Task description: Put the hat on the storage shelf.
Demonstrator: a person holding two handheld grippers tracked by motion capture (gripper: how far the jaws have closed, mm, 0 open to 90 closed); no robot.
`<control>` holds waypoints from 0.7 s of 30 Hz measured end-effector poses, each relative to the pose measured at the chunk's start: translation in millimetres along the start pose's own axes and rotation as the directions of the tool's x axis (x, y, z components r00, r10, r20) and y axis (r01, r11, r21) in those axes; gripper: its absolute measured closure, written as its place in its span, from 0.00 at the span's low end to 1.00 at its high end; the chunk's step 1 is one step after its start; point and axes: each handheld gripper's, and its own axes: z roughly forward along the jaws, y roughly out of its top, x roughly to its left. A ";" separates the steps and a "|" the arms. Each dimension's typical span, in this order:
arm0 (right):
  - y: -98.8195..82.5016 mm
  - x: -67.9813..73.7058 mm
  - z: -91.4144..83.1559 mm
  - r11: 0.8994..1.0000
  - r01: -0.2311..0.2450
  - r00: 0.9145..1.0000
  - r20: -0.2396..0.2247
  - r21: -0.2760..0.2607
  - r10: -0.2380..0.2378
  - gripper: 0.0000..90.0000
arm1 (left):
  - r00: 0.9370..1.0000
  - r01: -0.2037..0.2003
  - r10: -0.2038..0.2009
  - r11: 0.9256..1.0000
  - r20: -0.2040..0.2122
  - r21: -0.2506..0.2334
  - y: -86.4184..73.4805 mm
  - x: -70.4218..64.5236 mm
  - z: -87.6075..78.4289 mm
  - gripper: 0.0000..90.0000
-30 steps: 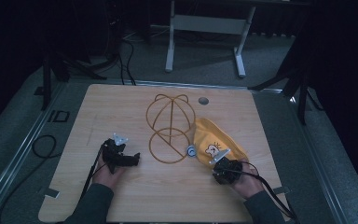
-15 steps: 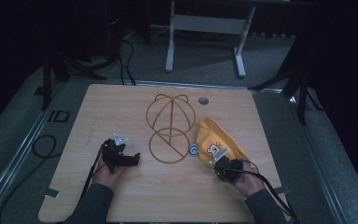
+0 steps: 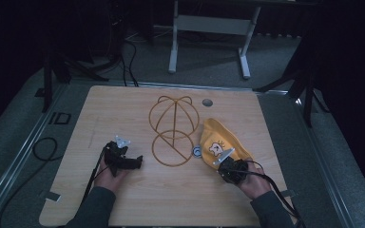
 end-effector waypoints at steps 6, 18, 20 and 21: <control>3.4 -4.1 -7.7 0.999 -0.014 1.000 0.006 -0.029 0.014 0.91 | 1.000 0.000 0.000 1.000 -0.001 0.000 0.0 0.0 -0.1 0.00; 10.5 -11.6 -22.8 0.997 -0.021 1.000 0.020 -0.071 0.022 0.91 | 1.000 -0.001 0.001 1.000 -0.001 0.000 0.0 0.0 -0.1 0.00; 11.0 -13.0 -24.4 0.997 -0.022 1.000 0.016 -0.074 0.023 0.91 | 1.000 0.000 0.000 1.000 -0.001 0.000 0.0 0.0 -0.1 0.00; 11.4 -13.3 -25.2 0.997 -0.026 1.000 0.015 -0.076 0.027 0.91 | 1.000 -0.001 0.001 1.000 -0.001 0.001 0.0 0.1 -0.1 0.00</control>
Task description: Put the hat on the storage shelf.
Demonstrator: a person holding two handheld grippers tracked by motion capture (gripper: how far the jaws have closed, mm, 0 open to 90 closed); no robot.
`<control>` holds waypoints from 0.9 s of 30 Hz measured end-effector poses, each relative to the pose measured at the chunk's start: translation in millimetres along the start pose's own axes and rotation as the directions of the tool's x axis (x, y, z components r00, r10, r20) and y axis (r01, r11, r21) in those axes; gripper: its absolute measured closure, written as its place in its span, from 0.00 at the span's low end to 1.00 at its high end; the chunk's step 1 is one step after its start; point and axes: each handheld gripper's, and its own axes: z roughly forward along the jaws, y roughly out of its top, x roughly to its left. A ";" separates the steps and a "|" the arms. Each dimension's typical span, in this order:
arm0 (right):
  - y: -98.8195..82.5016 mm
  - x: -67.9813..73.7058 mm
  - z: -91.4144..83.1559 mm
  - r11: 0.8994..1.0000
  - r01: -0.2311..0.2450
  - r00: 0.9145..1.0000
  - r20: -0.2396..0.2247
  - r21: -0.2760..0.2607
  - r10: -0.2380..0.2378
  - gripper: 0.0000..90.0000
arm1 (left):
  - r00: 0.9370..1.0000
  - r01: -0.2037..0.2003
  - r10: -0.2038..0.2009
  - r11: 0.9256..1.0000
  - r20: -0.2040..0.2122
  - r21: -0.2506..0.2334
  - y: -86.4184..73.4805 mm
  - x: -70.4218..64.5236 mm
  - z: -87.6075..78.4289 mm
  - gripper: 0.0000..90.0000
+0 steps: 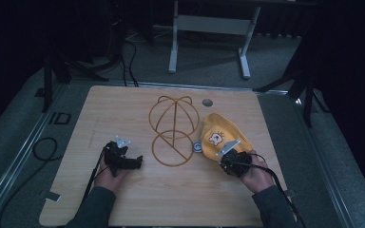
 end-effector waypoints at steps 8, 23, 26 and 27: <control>6.2 -4.3 -9.5 1.000 -0.006 1.000 -0.002 -0.031 0.006 0.91 | 1.000 0.001 -0.001 1.000 0.001 0.000 0.0 -0.1 0.0 0.00; 15.4 -13.6 -38.9 0.992 -0.024 0.999 -0.025 -0.123 0.021 0.92 | 1.000 0.000 0.000 1.000 0.000 0.000 0.0 0.0 0.0 0.00; 17.0 -15.1 -44.7 0.989 -0.031 0.999 -0.032 -0.146 0.026 0.92 | 1.000 0.001 -0.001 1.000 0.001 0.000 0.0 -0.1 0.0 0.00; 17.4 -15.8 -47.0 0.988 -0.032 0.999 -0.031 -0.151 0.028 0.92 | 1.000 0.000 0.000 1.000 0.000 0.000 0.0 0.0 0.0 0.00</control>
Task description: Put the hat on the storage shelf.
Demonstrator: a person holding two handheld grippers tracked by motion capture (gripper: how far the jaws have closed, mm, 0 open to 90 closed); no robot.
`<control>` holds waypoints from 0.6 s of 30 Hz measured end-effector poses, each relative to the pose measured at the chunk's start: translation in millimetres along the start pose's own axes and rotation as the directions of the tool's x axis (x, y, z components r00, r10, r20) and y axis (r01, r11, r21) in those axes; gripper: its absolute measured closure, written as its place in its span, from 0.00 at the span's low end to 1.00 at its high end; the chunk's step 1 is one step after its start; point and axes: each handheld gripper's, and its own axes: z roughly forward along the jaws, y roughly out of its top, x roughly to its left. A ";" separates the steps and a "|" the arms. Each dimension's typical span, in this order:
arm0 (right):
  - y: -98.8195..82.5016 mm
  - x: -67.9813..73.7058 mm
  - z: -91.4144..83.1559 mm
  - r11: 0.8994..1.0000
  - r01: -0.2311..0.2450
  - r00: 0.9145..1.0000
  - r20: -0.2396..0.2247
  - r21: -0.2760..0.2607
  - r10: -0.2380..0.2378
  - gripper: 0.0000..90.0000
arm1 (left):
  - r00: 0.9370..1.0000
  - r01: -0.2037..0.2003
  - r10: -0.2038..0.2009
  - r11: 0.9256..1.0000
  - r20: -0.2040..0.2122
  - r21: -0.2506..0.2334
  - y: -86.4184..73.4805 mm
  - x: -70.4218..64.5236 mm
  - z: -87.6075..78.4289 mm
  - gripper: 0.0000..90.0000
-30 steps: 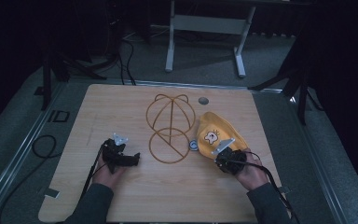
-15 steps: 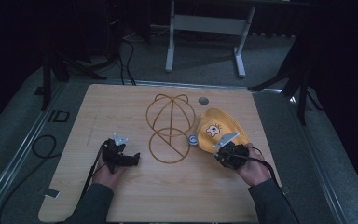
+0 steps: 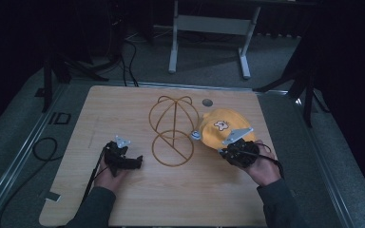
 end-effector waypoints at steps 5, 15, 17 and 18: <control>3.2 -3.9 -10.6 0.999 -0.009 1.000 -0.004 -0.040 0.009 0.92 | 1.000 0.000 0.000 1.000 0.001 0.002 0.1 0.0 -0.1 0.00; 1.7 -11.8 -28.0 0.992 -0.053 0.997 -0.053 -0.115 0.047 0.92 | 1.000 0.000 0.000 1.000 0.000 0.000 0.0 0.0 0.0 0.00; 0.9 -12.6 -29.7 0.991 -0.057 0.997 -0.060 -0.125 0.050 0.92 | 1.000 0.000 0.000 1.000 0.000 0.000 0.0 0.0 0.0 0.00; 0.7 -13.4 -30.4 0.990 -0.059 0.997 -0.065 -0.130 0.050 0.92 | 1.000 0.000 0.000 1.000 0.000 -0.001 0.0 0.0 0.0 0.00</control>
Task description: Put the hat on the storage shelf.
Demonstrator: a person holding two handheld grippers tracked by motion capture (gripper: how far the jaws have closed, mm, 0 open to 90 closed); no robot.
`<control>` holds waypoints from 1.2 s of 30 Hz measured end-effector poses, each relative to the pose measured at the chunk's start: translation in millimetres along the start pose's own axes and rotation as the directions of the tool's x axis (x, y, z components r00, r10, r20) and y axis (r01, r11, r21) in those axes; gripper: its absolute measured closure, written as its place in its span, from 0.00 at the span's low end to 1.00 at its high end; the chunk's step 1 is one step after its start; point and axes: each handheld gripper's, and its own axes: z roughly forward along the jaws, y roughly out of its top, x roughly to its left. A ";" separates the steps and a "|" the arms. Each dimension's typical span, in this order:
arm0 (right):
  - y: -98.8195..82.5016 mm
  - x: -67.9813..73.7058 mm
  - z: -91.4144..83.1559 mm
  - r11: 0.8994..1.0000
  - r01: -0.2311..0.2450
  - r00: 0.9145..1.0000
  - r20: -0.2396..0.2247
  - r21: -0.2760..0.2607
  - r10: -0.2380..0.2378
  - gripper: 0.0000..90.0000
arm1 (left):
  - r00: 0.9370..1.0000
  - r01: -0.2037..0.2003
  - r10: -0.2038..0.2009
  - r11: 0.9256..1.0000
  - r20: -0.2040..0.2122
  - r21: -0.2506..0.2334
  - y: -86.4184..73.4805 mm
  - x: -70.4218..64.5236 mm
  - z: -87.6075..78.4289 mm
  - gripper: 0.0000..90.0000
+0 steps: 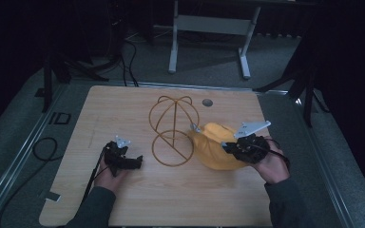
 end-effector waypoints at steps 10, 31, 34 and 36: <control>-10.3 -12.5 2.4 0.998 -0.021 1.000 0.018 0.051 0.021 0.85 | 1.000 0.000 0.000 1.000 0.002 0.002 0.1 0.0 -0.1 0.00; 0.7 -26.5 10.2 0.993 -0.001 0.997 0.077 0.121 -0.009 0.71 | 1.000 0.000 0.000 1.000 0.002 0.002 0.1 0.1 -0.1 0.00; 2.4 -28.6 12.9 0.991 0.001 0.997 0.080 0.132 -0.011 0.71 | 1.000 0.001 -0.001 1.000 0.002 0.003 0.2 0.0 -0.1 0.00; 3.7 -30.3 14.5 0.989 0.006 0.997 0.080 0.147 -0.018 0.71 | 1.000 0.001 -0.001 1.000 0.002 0.002 0.2 0.0 -0.1 0.00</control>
